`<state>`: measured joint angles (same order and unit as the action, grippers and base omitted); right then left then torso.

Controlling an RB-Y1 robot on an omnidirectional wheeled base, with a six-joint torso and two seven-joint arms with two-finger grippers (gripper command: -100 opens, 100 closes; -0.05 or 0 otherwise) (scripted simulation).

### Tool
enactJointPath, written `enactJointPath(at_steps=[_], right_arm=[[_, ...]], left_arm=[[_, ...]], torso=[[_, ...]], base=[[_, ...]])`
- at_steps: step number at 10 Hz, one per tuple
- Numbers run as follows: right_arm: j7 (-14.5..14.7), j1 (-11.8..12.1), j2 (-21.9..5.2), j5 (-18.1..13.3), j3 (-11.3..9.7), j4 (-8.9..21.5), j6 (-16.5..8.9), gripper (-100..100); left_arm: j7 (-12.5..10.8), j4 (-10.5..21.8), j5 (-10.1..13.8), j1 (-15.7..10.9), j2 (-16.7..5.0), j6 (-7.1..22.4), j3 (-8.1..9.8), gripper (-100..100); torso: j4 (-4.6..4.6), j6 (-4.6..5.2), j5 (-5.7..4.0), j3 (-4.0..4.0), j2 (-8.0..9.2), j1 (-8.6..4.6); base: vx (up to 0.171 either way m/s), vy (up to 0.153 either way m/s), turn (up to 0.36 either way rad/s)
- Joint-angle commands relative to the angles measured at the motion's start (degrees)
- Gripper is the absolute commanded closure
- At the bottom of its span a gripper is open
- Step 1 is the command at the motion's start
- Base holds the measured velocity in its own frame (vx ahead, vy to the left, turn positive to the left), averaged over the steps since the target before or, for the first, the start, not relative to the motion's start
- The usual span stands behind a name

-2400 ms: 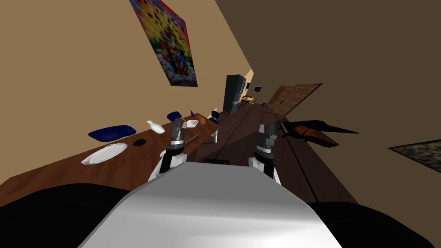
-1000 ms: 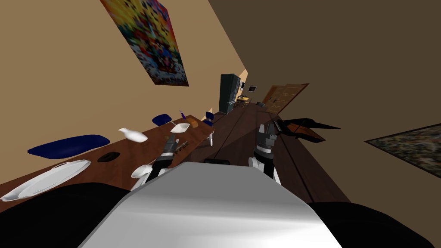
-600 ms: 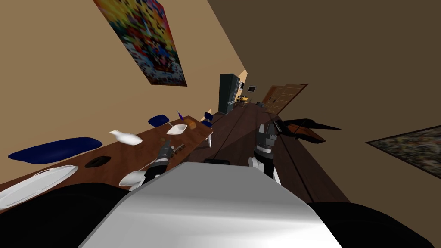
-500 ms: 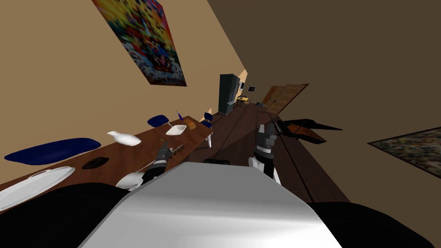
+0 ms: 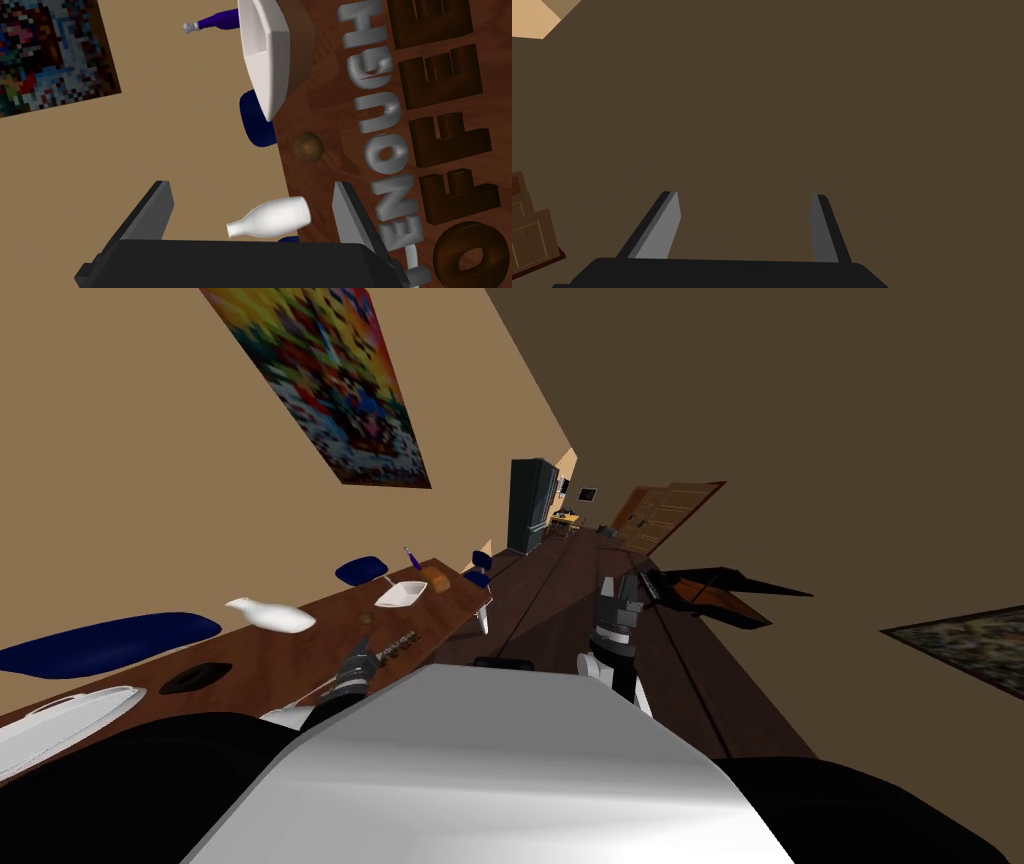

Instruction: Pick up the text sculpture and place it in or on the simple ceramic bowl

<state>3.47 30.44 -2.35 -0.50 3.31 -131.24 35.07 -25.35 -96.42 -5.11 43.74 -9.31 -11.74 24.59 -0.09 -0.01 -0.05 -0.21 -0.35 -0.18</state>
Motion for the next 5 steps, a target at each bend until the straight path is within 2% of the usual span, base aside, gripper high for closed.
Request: enactJointPath(at_steps=[1,5], right_arm=[[0.00,0.00,0.00,0.00,0.00,0.00,0.00,0],[0.00,0.00,0.00,0.00,0.00,0.00,0.00,0]], left_arm=[[-2.19,1.62,-0.68,-0.12,0.67,2.18,1.66,-100],[-6.90,6.04,-1.75,-0.28,2.03,5.59,5.58,-100]], torso=[[0.00,0.00,0.00,0.00,0.00,0.00],[-0.02,0.01,0.01,-0.05,-0.09,0.05]], base=[[0.099,-0.041,0.036],[0.120,-0.026,0.029]])
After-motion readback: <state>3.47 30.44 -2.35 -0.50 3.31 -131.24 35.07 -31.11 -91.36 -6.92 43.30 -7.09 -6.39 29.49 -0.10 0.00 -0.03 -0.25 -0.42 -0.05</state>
